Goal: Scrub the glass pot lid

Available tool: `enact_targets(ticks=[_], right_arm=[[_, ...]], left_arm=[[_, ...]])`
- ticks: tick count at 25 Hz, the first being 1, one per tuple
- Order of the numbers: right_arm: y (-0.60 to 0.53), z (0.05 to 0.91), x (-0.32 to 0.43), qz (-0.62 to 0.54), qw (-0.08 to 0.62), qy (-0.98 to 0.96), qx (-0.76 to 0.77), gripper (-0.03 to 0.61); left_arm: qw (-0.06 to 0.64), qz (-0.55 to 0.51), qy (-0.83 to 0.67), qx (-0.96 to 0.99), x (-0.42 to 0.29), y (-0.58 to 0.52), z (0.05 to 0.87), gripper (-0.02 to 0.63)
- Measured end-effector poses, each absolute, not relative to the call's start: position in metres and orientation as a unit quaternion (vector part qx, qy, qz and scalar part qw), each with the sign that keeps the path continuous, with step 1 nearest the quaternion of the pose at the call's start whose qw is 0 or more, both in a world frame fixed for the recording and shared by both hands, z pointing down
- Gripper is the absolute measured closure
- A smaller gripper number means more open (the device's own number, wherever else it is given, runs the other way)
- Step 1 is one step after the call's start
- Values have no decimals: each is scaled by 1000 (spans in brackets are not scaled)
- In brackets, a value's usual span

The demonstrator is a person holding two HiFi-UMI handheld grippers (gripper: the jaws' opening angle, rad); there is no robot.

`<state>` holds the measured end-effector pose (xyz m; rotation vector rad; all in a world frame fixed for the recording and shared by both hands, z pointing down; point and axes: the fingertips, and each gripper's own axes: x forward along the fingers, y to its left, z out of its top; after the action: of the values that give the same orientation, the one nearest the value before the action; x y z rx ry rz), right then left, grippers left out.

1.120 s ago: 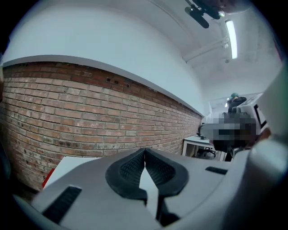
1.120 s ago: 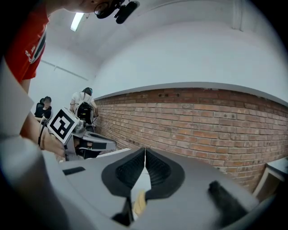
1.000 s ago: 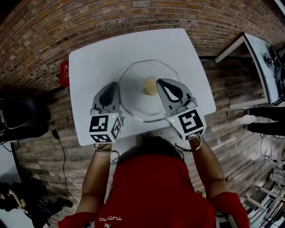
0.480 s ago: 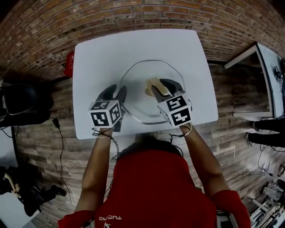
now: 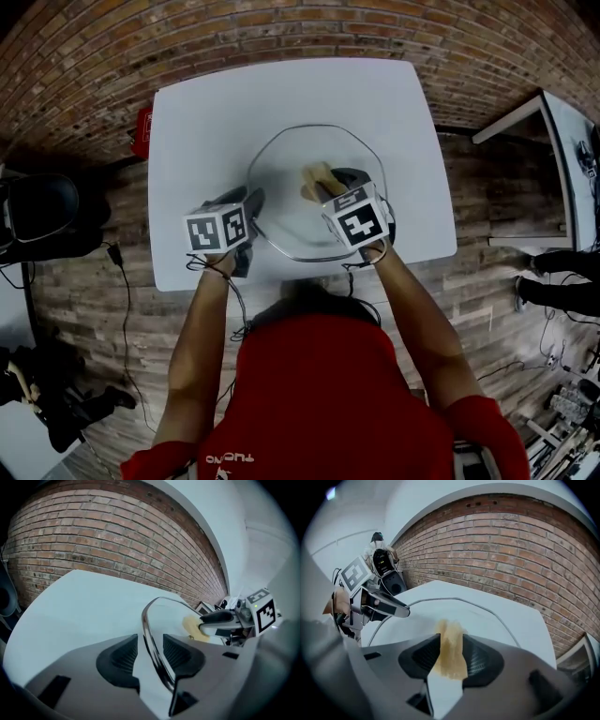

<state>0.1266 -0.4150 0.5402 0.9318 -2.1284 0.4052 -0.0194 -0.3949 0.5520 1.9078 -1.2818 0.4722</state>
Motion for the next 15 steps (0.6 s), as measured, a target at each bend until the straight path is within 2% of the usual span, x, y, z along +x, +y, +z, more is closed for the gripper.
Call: enact_targets(ticks=[3, 6, 9, 15], right_arm=[[-413, 543, 124, 163, 389, -833, 358, 434], [-413, 545, 124, 158, 398, -831, 357, 479], [-412, 547, 124, 154, 404, -829, 355, 506], [-413, 542, 124, 166, 397, -828, 359, 526]], left_arm=[[393, 178, -498, 752, -20, -397, 552, 445], [399, 173, -493, 754, -18, -399, 552, 480], [406, 166, -495, 750, -18, -400, 551, 489], [420, 150, -502, 741, -19, -400, 551, 501]])
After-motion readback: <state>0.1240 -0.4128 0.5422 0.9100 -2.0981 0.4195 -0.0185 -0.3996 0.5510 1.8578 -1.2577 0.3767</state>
